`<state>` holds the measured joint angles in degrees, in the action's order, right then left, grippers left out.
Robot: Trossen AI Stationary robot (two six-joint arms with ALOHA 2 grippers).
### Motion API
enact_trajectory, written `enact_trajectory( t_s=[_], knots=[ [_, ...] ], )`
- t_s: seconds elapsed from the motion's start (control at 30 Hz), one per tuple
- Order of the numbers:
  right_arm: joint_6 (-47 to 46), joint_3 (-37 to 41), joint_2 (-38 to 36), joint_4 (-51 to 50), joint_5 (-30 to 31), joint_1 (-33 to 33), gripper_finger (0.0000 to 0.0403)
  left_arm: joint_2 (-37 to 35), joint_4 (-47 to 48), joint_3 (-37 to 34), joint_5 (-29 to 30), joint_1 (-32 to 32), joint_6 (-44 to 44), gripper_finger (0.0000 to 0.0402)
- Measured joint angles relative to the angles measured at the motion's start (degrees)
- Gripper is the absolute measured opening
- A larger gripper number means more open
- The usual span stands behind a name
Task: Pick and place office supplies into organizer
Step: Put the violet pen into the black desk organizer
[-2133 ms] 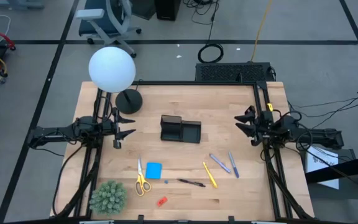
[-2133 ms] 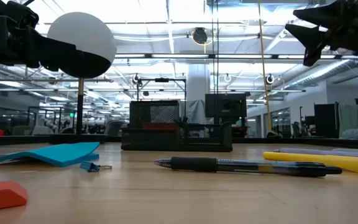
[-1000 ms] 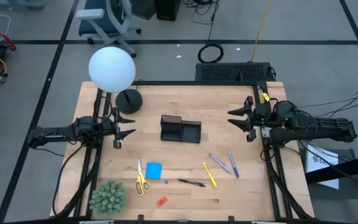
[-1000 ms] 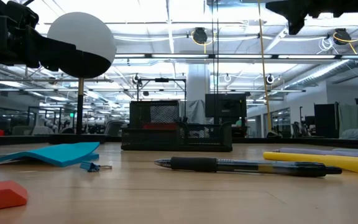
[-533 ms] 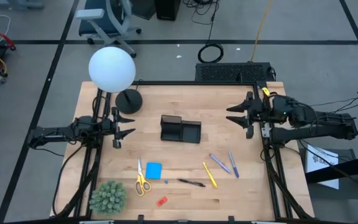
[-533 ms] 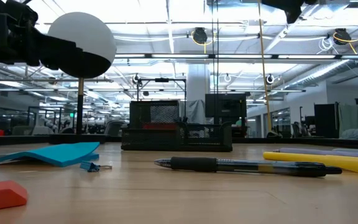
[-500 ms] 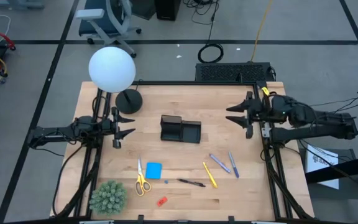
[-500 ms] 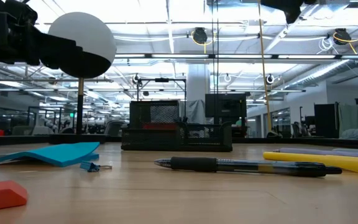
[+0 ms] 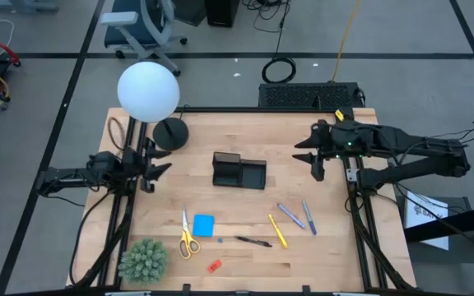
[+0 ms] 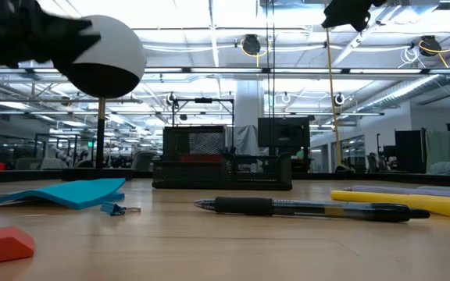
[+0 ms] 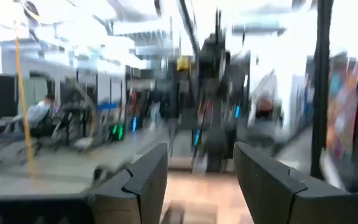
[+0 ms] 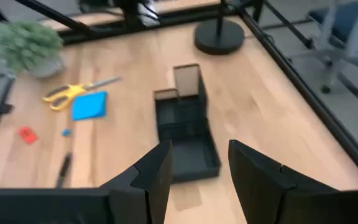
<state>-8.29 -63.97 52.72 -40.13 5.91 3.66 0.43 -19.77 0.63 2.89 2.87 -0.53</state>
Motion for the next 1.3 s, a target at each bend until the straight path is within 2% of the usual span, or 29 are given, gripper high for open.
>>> enact_trajectory(
  t_s=[0.17,0.3,0.43,0.5,0.67,0.77,1.0,1.13,1.3],
  knots=[
    [0.0,-4.07,3.74,-3.02,2.72,-2.11,0.0153,1.04,-0.51,4.96,-0.87,-0.02,0.3,0.0191],
    [0.42,-6.21,5.31,-3.42,5.24,-3.73,0.0153,6.6,4.32,13.51,-0.67,-0.01,-0.81,0.0191],
    [0.06,-8.11,6.42,-5.35,7.94,-4.86,0.0153,16.93,8.9,23.5,-0.57,-0.01,-0.98,0.0191],
    [0.01,-8.8,6.71,-6.52,8.35,-5.42,0.0153,23.52,9.81,28.09,-0.67,-0.02,-0.66,0.0191],
    [-0.22,-9.44,7.33,-8.11,13.77,-8.08,0.0153,40.52,11.66,40.17,-0.44,-1.08,1.98,0.0191],
    [-1.97,-9.44,7.63,-10.08,15.34,-9.56,0.0153,48.93,15.5,47.27,5.48,-3.15,4.36,0.0191],
    [-8.42,-9.43,7.99,-15.81,15.5,-12.91,0.0153,60.69,22.14,60.48,32.34,-8.93,7.62,0.0191],
    [-11.93,-9.42,8.15,-18.79,16.93,-14.44,0.0153,62.83,22.64,64.46,43.21,-12.1,9.64,0.0191],
    [-16.76,-9.42,10.22,-24.48,16.85,-14.82,0.0153,62.61,23.18,65.56,50.23,-14.5,11.37,0.0191]
  ],
)
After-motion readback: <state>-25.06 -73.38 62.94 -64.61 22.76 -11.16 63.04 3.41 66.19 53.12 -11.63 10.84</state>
